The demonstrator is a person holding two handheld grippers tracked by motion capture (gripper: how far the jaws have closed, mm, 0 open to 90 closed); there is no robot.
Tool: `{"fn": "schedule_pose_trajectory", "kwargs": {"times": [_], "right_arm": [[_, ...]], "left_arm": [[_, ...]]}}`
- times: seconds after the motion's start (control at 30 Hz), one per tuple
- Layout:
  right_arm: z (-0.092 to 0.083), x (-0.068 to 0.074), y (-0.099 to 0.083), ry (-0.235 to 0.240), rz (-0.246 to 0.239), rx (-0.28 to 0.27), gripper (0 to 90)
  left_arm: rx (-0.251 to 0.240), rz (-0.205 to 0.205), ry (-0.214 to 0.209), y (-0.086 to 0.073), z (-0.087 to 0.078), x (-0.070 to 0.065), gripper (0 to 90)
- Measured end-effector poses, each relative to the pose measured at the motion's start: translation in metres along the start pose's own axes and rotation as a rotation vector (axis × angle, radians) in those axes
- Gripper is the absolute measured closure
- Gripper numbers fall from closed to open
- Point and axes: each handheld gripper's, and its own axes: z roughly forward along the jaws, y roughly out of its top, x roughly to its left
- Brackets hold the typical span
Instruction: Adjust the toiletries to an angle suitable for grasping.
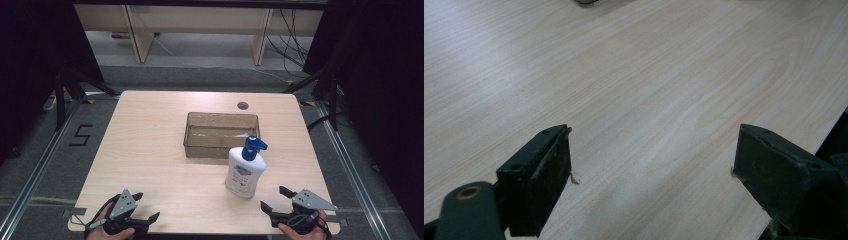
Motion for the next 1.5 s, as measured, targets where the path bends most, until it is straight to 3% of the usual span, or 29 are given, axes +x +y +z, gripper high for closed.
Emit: {"fn": "schedule_pose_trajectory", "kwargs": {"times": [0.13, 0.17, 0.3, 0.33, 0.43, 0.53, 0.7, 0.83, 0.9, 1.0, 1.03, 1.13, 1.37, 1.43, 1.5], "right_arm": [[-0.001, 0.000, 0.000, -0.001, -0.004, -0.011, 15.1], [-0.001, 0.002, 0.000, 0.000, 0.032, -0.006, 15.1], [-0.002, 0.002, 0.001, -0.001, 0.017, -0.016, 15.1], [-0.002, 0.004, 0.001, 0.000, 0.033, -0.011, 15.1], [0.000, 0.003, 0.001, -0.004, 0.017, -0.051, 15.1], [-0.004, 0.004, 0.003, -0.007, 0.033, -0.036, 15.1], [-0.005, 0.001, 0.004, -0.017, -0.019, -0.081, 15.2], [-0.006, 0.003, 0.006, -0.012, -0.013, -0.102, 16.7], [-0.008, 0.007, 0.007, -0.003, 0.011, -0.093, 18.5], [-0.008, 0.006, 0.009, -0.007, -0.032, -0.104, 18.3], [-0.008, 0.009, 0.009, -0.004, 0.000, -0.104, 18.3], [-0.009, 0.008, 0.011, -0.005, -0.037, -0.107, 18.2], [-0.010, 0.011, 0.016, -0.003, -0.037, -0.127, 18.5], [-0.011, 0.014, 0.017, 0.005, -0.005, -0.125, 18.8], [-0.012, 0.013, 0.019, 0.000, -0.043, -0.132, 19.2]], "left_arm": [[0.008, 0.008, 0.000, 0.000, 0.000, 0.000, 14.8], [0.008, 0.007, 0.000, 0.000, 0.000, 0.000, 14.8], [0.009, 0.008, 0.000, 0.000, 0.000, 0.000, 14.8], [0.001, -0.001, 0.001, 0.000, 0.000, 0.000, 14.8], [0.005, -0.001, -0.001, 0.000, 0.000, 0.000, 14.8], [0.008, 0.007, 0.000, 0.000, 0.000, 0.000, 14.8], [0.009, 0.008, -0.004, 0.000, 0.000, 0.001, 14.8], [-0.004, -0.005, -0.001, -0.001, 0.002, -0.001, 14.8], [0.012, 0.016, 0.008, 0.000, 0.001, 0.001, 14.8], [0.012, 0.016, 0.005, 0.000, 0.001, 0.001, 14.8], [0.012, 0.017, 0.006, 0.000, 0.001, 0.001, 14.8], [0.013, 0.017, 0.006, -0.001, 0.001, 0.001, 14.8], [0.007, -0.003, 0.001, 0.000, 0.003, -0.001, 14.8], [0.005, -0.004, -0.002, 0.000, 0.003, -0.001, 14.8], [0.023, 0.015, 0.002, 0.000, 0.001, 0.000, 14.8]]}}
